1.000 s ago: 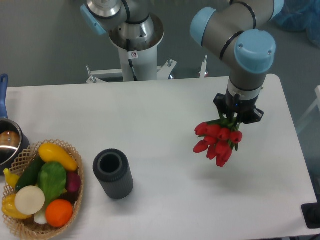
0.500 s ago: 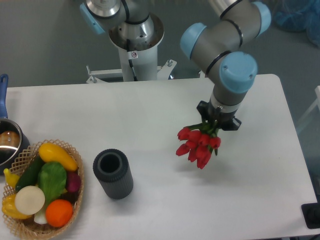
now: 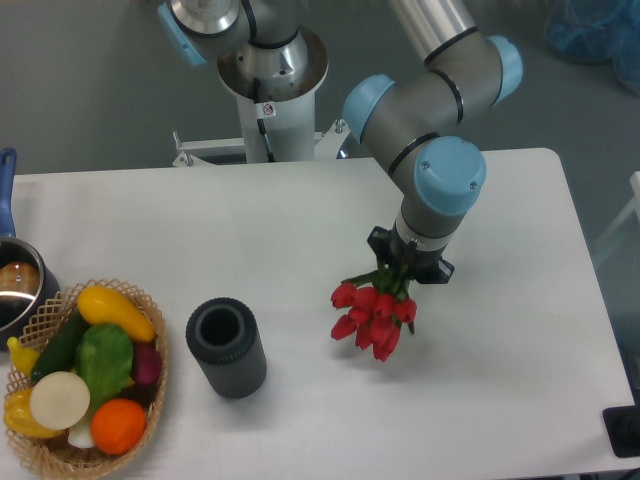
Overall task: Place the flowers on the table
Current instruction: 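Open the gripper to release the tulips onto the table and lift away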
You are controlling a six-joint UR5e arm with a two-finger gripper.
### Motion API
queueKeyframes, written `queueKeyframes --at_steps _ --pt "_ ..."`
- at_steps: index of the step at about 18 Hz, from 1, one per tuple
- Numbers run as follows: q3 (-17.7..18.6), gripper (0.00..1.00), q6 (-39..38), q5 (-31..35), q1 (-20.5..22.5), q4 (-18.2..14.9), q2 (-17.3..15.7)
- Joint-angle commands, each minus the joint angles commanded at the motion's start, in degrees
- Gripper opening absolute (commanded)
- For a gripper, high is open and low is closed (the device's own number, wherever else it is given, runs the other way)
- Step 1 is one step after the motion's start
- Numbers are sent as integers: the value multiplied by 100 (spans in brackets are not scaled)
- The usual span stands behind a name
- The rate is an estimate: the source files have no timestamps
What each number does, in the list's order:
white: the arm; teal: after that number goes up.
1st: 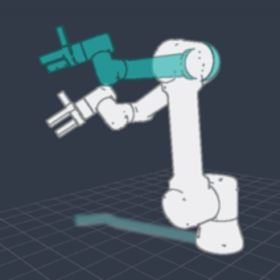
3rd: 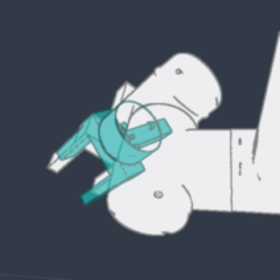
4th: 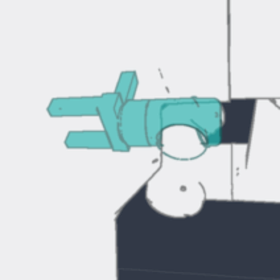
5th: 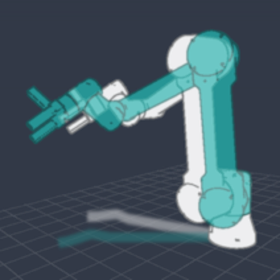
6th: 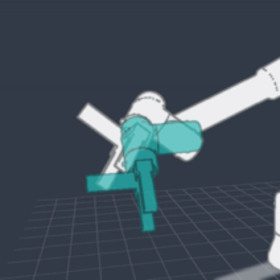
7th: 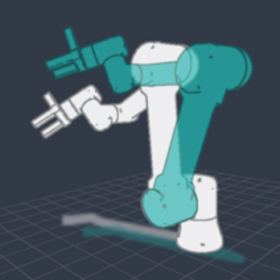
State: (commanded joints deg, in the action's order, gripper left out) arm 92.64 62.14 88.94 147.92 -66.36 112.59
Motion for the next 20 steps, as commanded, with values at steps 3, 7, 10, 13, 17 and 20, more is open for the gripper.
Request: queueKeyframes --at_steps 3,7,10,13,17,20 --pt "17 100 0 -9 17 439 9" --pt "35 100 9 26 61 756 0" --pt "35 100 44 18 298 1011 -148" --pt "35 100 97 35 535 1046 -342" --pt "-26 100 315 114 807 1029 -395" --pt "-26 100 1000 132 1045 976 -492"
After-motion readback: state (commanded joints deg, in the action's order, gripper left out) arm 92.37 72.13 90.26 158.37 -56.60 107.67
